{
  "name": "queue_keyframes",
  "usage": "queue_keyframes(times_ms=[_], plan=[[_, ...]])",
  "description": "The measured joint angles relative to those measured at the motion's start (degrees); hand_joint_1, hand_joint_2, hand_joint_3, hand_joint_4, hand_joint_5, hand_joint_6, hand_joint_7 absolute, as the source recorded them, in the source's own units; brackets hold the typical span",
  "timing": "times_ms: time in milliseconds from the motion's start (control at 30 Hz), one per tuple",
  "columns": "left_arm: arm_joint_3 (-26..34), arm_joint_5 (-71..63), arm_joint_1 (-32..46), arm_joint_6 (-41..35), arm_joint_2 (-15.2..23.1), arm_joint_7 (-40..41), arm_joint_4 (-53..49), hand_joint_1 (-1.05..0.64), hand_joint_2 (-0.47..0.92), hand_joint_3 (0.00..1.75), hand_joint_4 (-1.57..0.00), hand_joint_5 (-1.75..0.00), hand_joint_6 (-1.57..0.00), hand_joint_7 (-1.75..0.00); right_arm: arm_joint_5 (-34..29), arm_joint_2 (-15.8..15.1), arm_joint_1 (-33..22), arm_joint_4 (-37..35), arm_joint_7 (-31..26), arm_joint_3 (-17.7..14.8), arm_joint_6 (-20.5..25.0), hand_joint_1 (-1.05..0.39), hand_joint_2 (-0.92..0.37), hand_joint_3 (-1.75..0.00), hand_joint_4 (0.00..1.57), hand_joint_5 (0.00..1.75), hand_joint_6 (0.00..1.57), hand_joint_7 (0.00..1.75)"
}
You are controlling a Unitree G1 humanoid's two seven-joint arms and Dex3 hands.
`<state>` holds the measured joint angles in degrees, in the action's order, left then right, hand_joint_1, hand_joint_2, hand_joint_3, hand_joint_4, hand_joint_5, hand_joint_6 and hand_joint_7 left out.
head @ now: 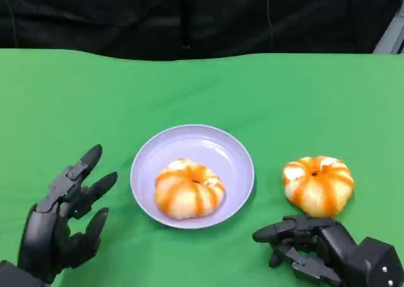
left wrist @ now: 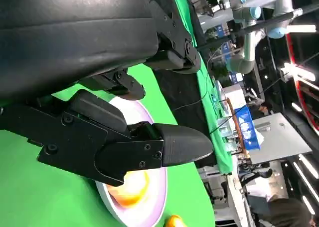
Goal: Grasp the bread from the table and place it into the plate.
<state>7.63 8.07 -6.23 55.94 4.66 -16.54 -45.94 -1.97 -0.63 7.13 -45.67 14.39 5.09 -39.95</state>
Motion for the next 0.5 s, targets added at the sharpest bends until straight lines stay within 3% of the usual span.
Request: queue_keyframes(times_ms=[500], plan=[[-0.10, -1.23, -0.06, 0.09, 0.00, 0.01, -0.77, -0.66, 0.92, 0.49, -0.68, -0.03, -0.42, -0.02, 0.07, 0.01, -0.05, 0.02, 0.04, 0.00, 0.01, -0.06, -0.92, -0.39, 0.77, 1.25, 1.09, 0.38]])
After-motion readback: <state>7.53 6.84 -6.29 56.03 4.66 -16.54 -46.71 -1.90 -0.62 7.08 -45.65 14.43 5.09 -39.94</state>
